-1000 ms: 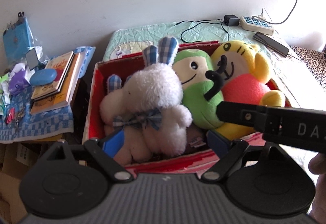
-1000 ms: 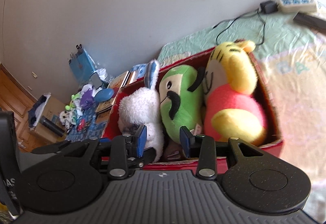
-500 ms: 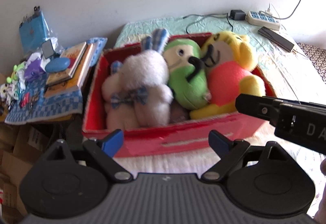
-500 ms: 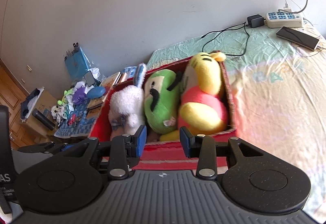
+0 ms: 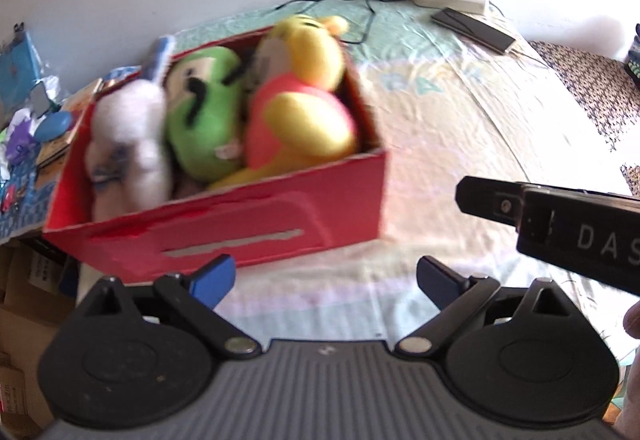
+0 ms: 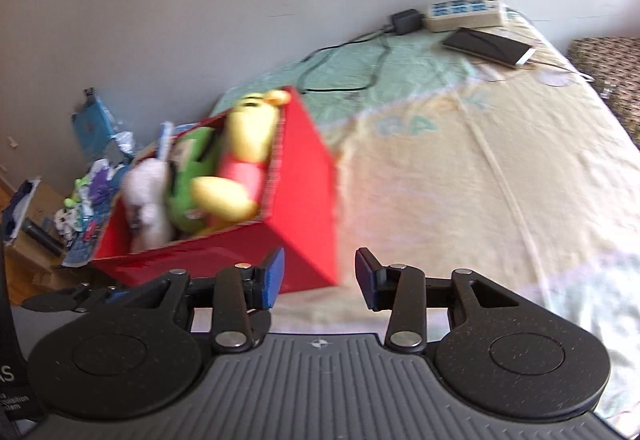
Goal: Organize objects
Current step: 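Open the right tool and withdraw it from the box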
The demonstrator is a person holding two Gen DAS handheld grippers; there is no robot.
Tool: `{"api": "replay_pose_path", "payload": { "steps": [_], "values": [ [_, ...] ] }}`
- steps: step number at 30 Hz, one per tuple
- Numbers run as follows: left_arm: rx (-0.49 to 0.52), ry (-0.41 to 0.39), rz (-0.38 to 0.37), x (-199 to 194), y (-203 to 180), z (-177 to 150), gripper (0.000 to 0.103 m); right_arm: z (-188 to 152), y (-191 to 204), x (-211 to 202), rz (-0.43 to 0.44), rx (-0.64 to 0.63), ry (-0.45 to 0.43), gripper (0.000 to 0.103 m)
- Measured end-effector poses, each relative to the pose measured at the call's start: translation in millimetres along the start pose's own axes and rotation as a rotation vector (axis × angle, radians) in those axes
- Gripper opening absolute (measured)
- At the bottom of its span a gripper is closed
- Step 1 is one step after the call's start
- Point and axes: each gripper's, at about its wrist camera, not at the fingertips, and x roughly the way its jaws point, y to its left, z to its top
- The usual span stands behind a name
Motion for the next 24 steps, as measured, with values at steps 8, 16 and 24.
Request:
{"api": "replay_pose_path", "payload": {
  "steps": [8, 16, 24],
  "values": [
    [0.052, 0.018, 0.068, 14, -50, 0, 0.097, -4, -42, -8, -0.096, 0.025, 0.016, 0.046],
    [0.059, 0.042, 0.057, 20, -72, 4, 0.097, -5, -67, -13, -0.17, 0.035, 0.027, 0.046],
    [0.034, 0.05, 0.085, 15, -74, 2, 0.097, -11, -71, -8, -0.202, 0.023, 0.055, 0.046]
  ]
}}
